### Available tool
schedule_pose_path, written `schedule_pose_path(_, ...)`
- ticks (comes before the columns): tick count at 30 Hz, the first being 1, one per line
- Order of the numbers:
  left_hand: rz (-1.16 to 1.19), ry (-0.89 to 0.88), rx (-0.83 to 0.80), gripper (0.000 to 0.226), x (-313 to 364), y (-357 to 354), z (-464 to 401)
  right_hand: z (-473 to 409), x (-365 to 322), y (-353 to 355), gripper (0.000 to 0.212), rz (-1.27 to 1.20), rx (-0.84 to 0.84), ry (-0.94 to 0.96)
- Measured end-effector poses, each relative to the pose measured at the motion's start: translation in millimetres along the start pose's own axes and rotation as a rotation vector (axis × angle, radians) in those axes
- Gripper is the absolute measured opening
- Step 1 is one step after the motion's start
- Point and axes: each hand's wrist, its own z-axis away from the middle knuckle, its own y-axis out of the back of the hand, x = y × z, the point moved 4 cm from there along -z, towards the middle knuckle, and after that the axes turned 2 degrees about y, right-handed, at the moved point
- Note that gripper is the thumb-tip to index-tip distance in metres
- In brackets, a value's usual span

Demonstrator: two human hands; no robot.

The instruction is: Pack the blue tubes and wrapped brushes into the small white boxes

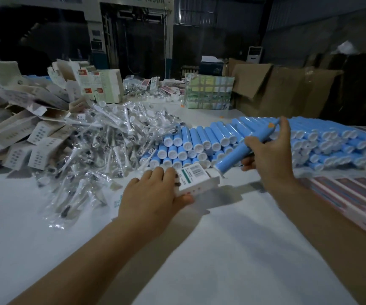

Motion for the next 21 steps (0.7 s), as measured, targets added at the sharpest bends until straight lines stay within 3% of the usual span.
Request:
schedule_pose_path(5, -0.007, 0.004, -0.003, 0.078, 13.2, 4.0, 7.6, 36.6, 26.1, -5.3, 0.055, -0.173, -0.025, -0.133)
schedule_pose_path(8, -0.001, 0.003, 0.008, 0.080, 18.0, 7.5, 12.5, 48.4, 27.2, -12.3, 0.007, -0.039, -0.079, -0.076)
schedule_pose_path(11, -0.010, 0.006, 0.019, 0.078, 17.9, 9.4, 14.1, 50.7, 28.1, -8.9, 0.039, 0.032, -0.063, -0.096)
schedule_pose_path(16, -0.001, -0.027, 0.006, 0.070, 21.5, 8.1, 16.9, 41.2, 14.8, -3.4, 0.040, -0.040, 0.004, -0.145)
schedule_pose_path(19, 0.034, -0.067, 0.025, 0.071, 27.7, 9.0, 18.2, 35.1, -7.7, -24.1, 0.037, 0.068, -0.142, 0.014)
schedule_pose_path(21, 0.036, -0.081, 0.009, 0.070, 32.0, 7.3, 17.0, 40.0, -26.0, -57.1, 0.035, 0.203, -0.359, 0.180)
